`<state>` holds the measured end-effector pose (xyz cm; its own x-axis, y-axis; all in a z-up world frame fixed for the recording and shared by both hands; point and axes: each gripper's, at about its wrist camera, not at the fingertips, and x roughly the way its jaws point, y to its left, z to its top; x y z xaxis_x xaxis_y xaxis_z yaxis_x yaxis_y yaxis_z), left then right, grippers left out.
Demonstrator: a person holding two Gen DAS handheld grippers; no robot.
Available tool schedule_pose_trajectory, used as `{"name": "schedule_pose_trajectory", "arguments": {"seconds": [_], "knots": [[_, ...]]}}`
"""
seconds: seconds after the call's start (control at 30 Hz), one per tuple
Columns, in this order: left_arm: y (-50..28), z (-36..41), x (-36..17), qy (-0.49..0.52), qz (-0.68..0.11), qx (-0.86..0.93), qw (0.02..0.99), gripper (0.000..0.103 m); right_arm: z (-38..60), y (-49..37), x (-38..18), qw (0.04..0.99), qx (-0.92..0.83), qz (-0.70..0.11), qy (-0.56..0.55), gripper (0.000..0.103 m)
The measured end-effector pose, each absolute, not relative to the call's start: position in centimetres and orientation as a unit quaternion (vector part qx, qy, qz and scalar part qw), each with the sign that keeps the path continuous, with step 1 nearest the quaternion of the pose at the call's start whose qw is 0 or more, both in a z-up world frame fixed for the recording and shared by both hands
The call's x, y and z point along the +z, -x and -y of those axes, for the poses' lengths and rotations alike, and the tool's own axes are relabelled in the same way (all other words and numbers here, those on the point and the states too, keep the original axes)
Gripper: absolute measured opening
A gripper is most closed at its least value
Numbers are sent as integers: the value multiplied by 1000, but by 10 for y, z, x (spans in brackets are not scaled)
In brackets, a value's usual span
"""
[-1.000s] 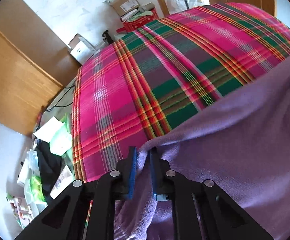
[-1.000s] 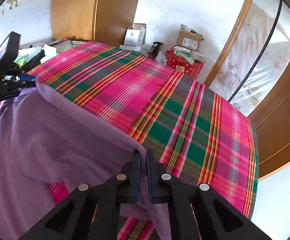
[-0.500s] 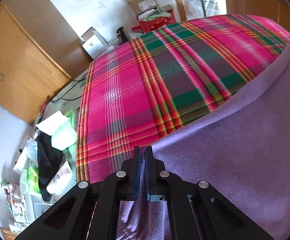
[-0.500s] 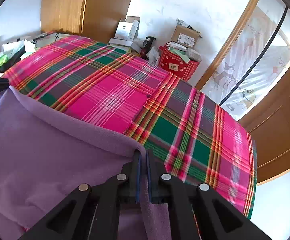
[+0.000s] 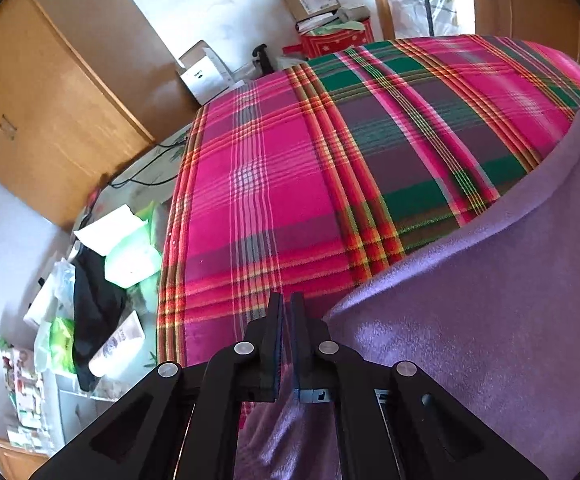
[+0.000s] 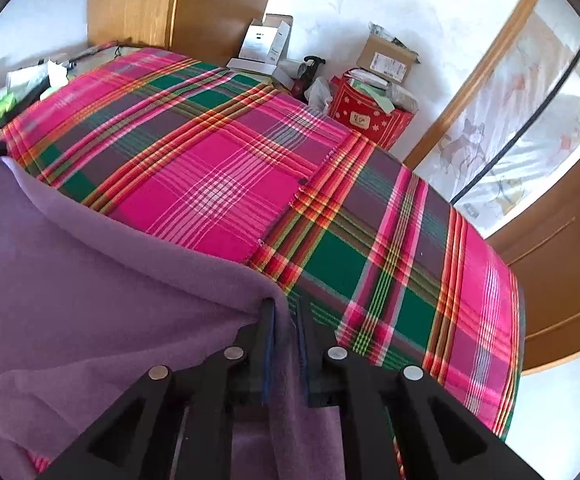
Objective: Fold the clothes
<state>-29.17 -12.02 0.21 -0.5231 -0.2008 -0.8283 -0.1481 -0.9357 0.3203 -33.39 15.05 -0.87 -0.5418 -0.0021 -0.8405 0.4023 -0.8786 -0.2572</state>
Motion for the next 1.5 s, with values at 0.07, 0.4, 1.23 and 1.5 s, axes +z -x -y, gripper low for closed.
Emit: {"name": "schedule_pose_trajectory", "arguments": {"seconds": [0.07,0.4,1.23,1.5], "knots": [[286,119,9,-484,168,-858,12,5,-157,328,-1,123,-856,-195,-464,9],[228,71,51,-454,136,-878,-66,5,-191,232,37,177,-875,-91,-442,9],[212,9,6,-511,73,-844,-146,6,-88,153,-22,298,-824,-72,-477,16],[213,14,5,-509,61,-846,-147,7,-100,148,-13,303,-828,-26,-471,4]]}}
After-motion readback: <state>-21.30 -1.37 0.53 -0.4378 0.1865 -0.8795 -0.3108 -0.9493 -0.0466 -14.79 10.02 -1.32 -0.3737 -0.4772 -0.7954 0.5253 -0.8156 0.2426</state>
